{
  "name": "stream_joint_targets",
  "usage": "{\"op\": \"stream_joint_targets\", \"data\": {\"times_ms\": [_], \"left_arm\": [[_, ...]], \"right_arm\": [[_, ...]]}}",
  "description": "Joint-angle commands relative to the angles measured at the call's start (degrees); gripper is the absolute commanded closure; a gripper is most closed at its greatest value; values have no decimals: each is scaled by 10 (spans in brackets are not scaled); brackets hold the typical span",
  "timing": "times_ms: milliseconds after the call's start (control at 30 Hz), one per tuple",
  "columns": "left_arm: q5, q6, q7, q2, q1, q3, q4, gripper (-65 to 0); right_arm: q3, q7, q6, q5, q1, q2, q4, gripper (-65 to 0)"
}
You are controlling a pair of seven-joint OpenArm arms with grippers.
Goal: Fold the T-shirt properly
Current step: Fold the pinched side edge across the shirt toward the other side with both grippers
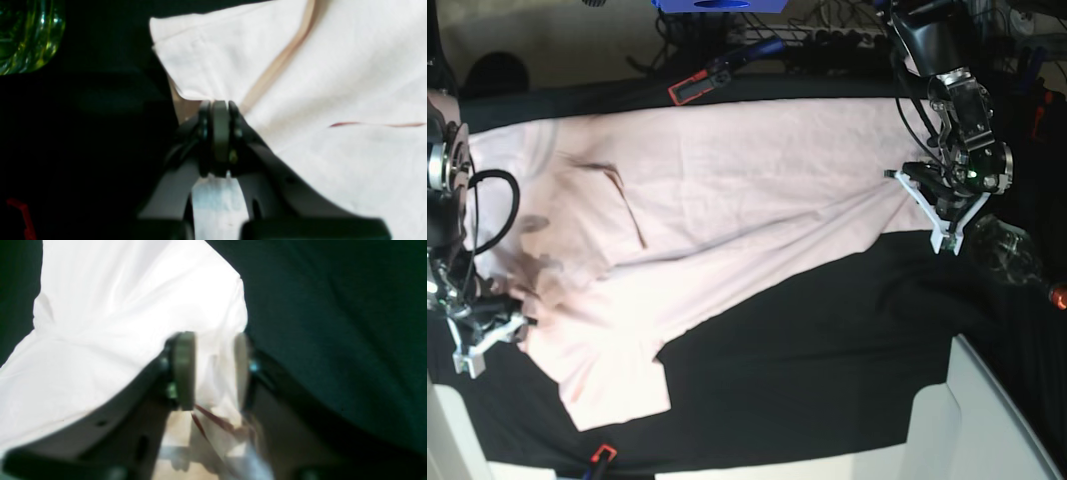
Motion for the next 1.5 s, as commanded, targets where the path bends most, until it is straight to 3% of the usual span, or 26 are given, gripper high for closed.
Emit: {"op": "stream_joint_targets", "data": {"times_ms": [0,133,300,567,600,733,800,1000,1133,1233,1467], "left_arm": [[3,2,-5,-6,-5,-2,11,0],[3,2,-5,-6,-5,-2,11,0],[3,2,-5,-6,-6,-2,11,0],[3,2,-5,-6,-10,-2,11,0],[3,2,-5,-6,-10,-2,11,0],[3,2,-5,-6,-10,-2,10,0],[3,2,-5,-6,-9,-2,10,0],[3,2,-5,-6,-10,-2,10,0],[3,2,-5,-6,-10,-2,10,0],[3,2,-5,-6,-11,-2,10,0],[3,2,-5,-6,-11,-2,10,0]], "right_arm": [[2,14,4,5,19,12,8,-115],[2,15,4,5,19,12,9,0],[2,50,1,5,19,26,10,-1],[5,52,0,6,19,35,9,-20],[5,51,0,6,19,35,8,-46],[6,20,0,6,19,30,7,-316],[6,14,0,6,18,28,7,-416],[3,11,0,6,18,16,5,-440],[3,11,0,6,12,5,5,-409],[3,11,0,6,7,4,5,-350],[3,11,0,6,7,4,5,-62]]}}
